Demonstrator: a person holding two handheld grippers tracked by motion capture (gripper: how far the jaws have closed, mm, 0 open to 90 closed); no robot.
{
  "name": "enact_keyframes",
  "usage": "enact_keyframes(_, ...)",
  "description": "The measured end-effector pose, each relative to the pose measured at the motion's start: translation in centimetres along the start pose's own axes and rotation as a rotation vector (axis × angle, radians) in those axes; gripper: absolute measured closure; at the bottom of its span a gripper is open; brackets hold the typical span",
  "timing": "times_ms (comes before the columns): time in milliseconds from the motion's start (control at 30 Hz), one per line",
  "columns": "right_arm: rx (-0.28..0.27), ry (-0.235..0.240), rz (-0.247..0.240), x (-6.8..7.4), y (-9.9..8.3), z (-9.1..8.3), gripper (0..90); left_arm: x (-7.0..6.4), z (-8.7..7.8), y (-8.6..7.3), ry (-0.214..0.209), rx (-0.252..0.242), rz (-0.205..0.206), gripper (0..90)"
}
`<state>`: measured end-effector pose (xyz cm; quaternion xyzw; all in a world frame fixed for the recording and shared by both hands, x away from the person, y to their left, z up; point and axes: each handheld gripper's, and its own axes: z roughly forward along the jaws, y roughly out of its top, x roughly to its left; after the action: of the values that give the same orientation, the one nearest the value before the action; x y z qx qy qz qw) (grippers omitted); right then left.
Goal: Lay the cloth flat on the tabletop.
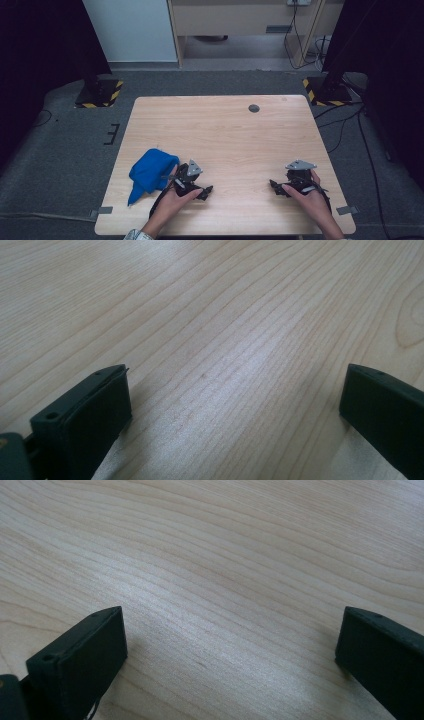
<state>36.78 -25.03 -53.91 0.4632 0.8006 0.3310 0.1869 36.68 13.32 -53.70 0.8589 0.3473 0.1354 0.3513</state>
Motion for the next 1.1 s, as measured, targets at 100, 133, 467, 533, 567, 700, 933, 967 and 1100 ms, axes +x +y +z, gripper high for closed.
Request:
enact_keyframes(100,0.000,0.000,0.000,0.0,0.0,0.0,0.2,-0.2,-0.2,0.0,-0.014,0.001,0.004,1.2)
enact_keyframes(133,0.000,0.000,0.000,0.0,0.0,0.0,0.2,-0.2,-0.3,0.1,-0.029,0.000,0.007,1.9)
enact_keyframes(467,0.000,0.000,0.000,0.0,0.0,0.0,0.2,-0.3,-3.0,0.8,-0.021,-0.080,-0.014,4.0)
enact_keyframes(533,0.000,0.000,0.000,0.0,0.0,0.0,0.2,-0.1,-4.4,0.9,0.002,-0.097,-0.012,4.2)
enact_keyframes(567,0.000,0.000,0.000,0.0,0.0,0.0,0.2,0.1,-4.9,0.9,0.009,-0.103,-0.018,4.3)
enact_keyframes(700,0.000,0.001,0.000,0.0,0.0,0.0,0.2,1.0,-6.4,0.7,0.033,-0.118,-0.035,4.3)
enact_keyframes(933,0.000,0.000,0.000,0.0,0.0,0.0,0.2,2.8,-8.3,0.3,0.060,-0.140,-0.071,4.3)
enact_keyframes(967,0.000,0.000,0.000,0.0,0.0,0.0,0.2,3.2,-8.8,0.2,0.068,-0.144,-0.068,4.3)
enact_keyframes(1100,0.000,0.000,0.000,0.0,0.0,0.0,0.2,4.2,-10.1,-0.1,0.088,-0.162,-0.083,3.9)
